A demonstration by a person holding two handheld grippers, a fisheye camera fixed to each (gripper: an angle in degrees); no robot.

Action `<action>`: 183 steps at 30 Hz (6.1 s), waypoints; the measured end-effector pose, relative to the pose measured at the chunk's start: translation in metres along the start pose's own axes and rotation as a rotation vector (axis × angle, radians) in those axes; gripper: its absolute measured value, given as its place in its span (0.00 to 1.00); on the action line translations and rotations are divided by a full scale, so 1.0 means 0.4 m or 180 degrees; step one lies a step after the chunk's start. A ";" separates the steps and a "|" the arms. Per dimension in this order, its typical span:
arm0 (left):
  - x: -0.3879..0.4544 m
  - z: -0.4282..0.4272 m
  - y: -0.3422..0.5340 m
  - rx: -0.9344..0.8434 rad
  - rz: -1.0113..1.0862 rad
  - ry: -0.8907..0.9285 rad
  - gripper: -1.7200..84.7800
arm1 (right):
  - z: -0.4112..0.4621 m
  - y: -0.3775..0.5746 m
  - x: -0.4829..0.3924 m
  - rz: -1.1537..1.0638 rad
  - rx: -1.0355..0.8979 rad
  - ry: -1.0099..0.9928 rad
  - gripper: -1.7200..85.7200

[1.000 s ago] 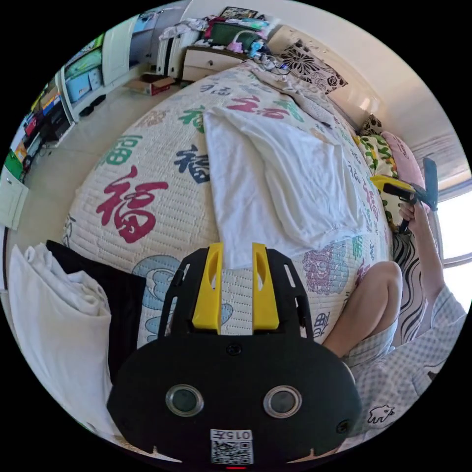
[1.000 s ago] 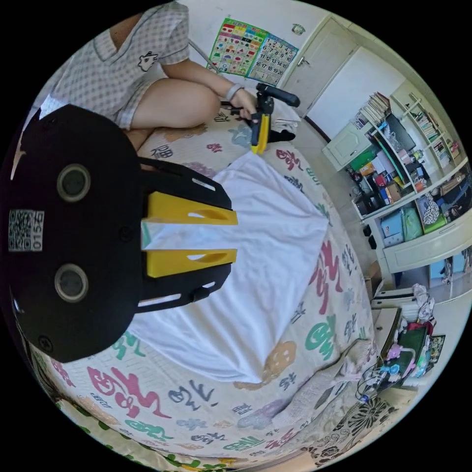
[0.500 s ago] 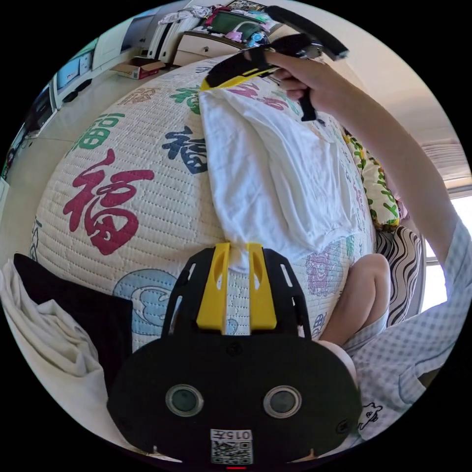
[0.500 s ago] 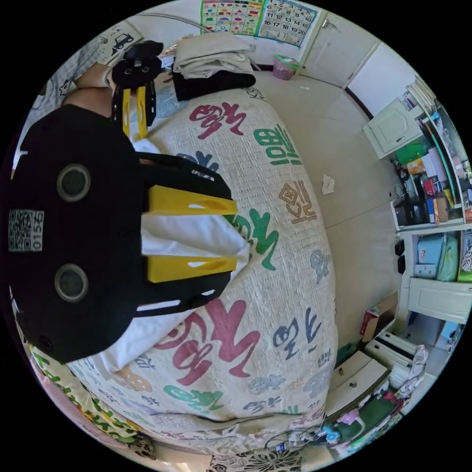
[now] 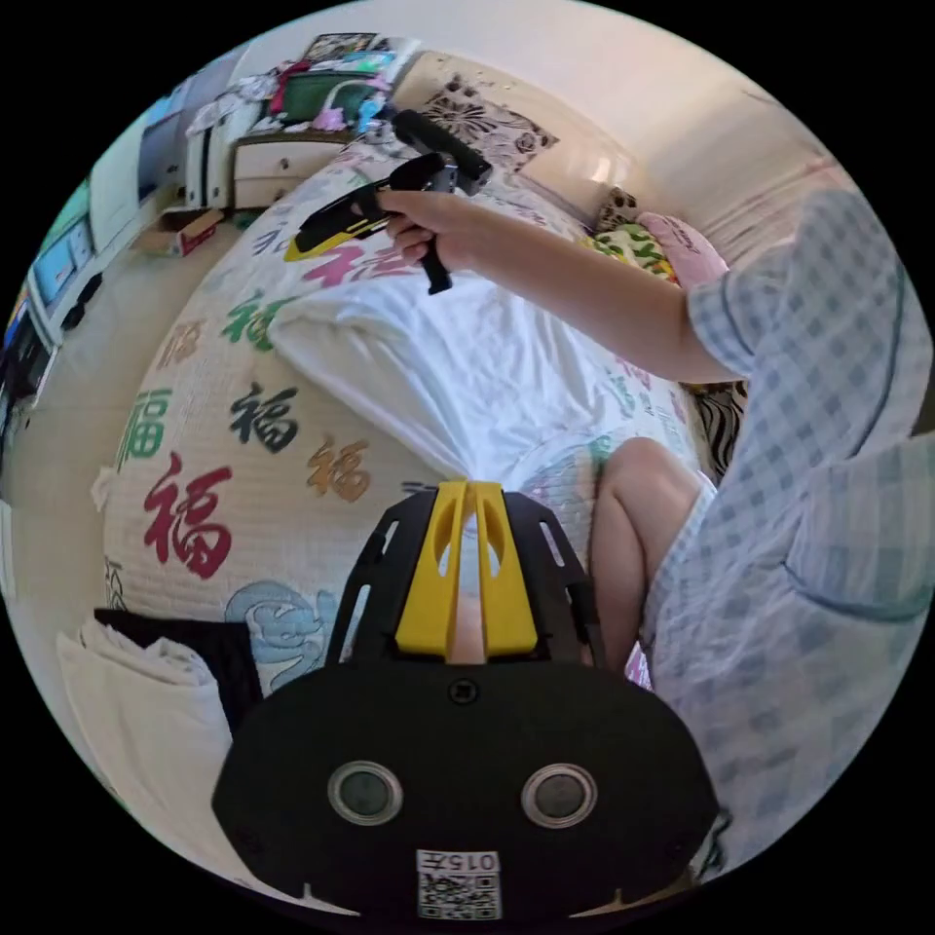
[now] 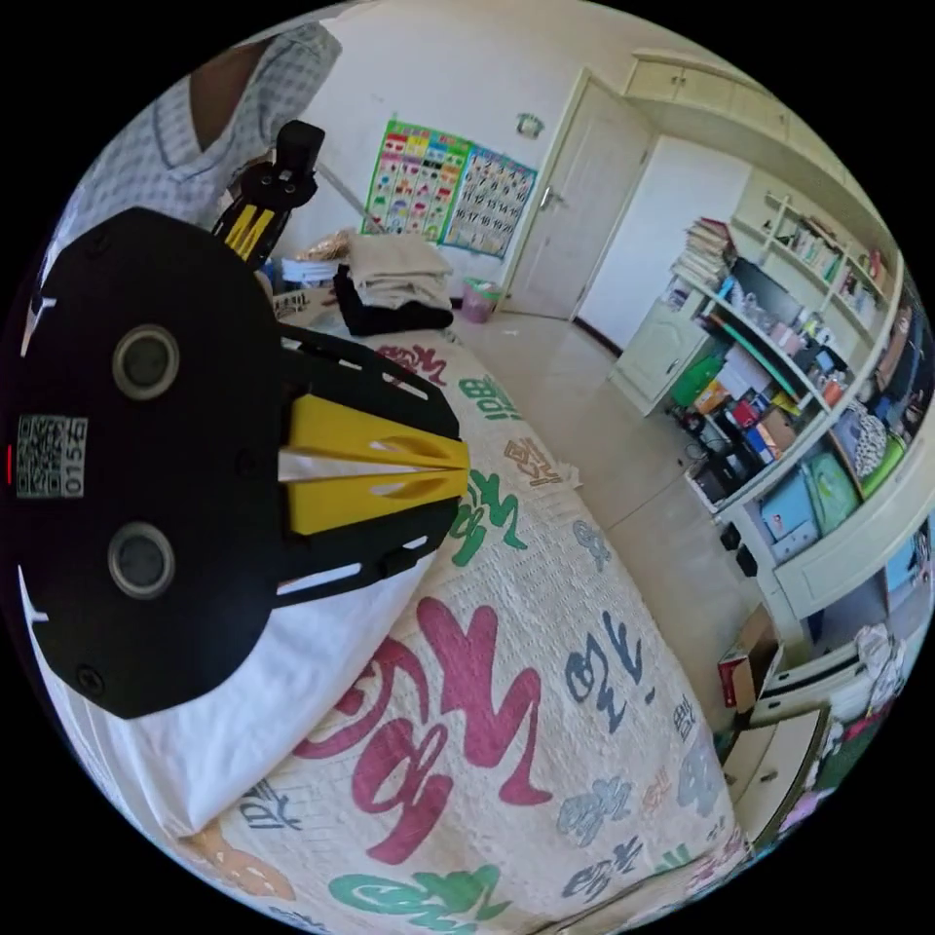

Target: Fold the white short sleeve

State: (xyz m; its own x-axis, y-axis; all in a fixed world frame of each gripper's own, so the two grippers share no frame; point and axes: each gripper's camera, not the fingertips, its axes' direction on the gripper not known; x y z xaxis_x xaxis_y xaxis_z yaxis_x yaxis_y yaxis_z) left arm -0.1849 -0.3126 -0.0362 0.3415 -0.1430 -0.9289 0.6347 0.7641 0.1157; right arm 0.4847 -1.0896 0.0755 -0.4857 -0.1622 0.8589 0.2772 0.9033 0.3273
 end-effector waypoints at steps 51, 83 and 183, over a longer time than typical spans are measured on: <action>0.330 0.537 -0.662 0.0148 0.0227 0.1334 0.01 | -0.827 0.502 0.439 0.1090 0.0374 0.0154 0.02; 0.102 1.044 -1.500 -0.1331 0.1588 0.0731 0.04 | -0.864 1.293 0.648 0.2429 -0.0001 0.0697 0.04; -0.136 0.580 -0.151 0.0096 -0.0621 0.2302 0.15 | -0.474 1.293 1.203 0.1355 0.0128 -0.0529 0.17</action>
State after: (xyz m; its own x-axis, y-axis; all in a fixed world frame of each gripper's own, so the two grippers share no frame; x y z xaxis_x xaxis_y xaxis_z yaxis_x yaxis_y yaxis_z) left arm -0.0808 -0.4969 0.0890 -0.3135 0.1831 -0.9318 0.6593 0.7482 -0.0748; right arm 0.5515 -0.7757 0.7328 -0.4629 0.2898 0.8377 0.4500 0.8910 -0.0595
